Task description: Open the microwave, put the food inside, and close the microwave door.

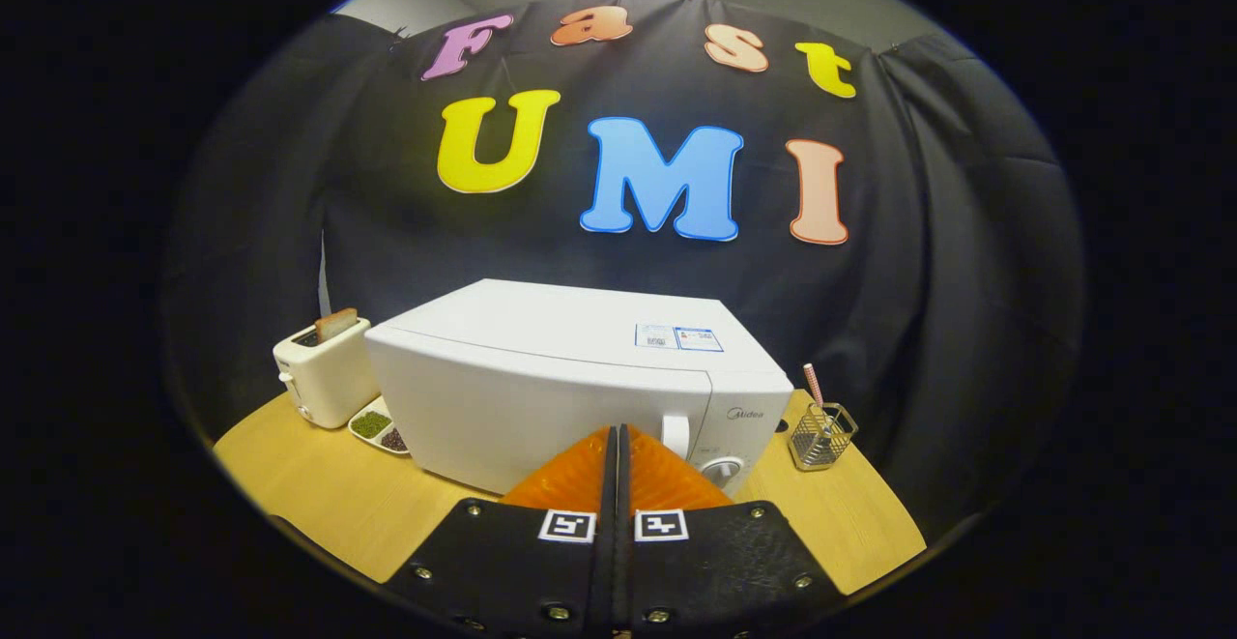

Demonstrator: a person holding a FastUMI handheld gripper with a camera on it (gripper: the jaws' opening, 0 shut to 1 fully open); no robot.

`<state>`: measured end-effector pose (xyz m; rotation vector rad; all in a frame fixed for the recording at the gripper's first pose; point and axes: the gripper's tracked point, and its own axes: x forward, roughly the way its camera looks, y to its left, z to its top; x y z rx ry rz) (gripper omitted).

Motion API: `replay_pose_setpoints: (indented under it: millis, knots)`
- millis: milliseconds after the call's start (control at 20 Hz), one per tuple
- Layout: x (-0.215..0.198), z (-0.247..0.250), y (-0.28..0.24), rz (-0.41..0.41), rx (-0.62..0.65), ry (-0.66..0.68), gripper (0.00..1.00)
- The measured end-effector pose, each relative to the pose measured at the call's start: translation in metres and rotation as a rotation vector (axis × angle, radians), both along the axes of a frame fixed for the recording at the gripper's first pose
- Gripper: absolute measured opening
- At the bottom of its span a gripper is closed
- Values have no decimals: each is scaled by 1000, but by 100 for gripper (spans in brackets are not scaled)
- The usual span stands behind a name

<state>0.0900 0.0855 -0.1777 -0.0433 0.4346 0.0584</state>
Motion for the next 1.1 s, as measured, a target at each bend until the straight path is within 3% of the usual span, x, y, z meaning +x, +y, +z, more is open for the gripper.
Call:
replay_pose_setpoints:
  millis: [800, 950, 1000, 1100]
  knots:
    - [-121, 95, -38, -129, 105, -139, 3]
    - [-135, 101, -38, -129, 133, -150, 15]
    - [-139, 100, -36, -117, 141, -152, 25]
    - [-146, 98, -40, -111, 132, -149, 57]
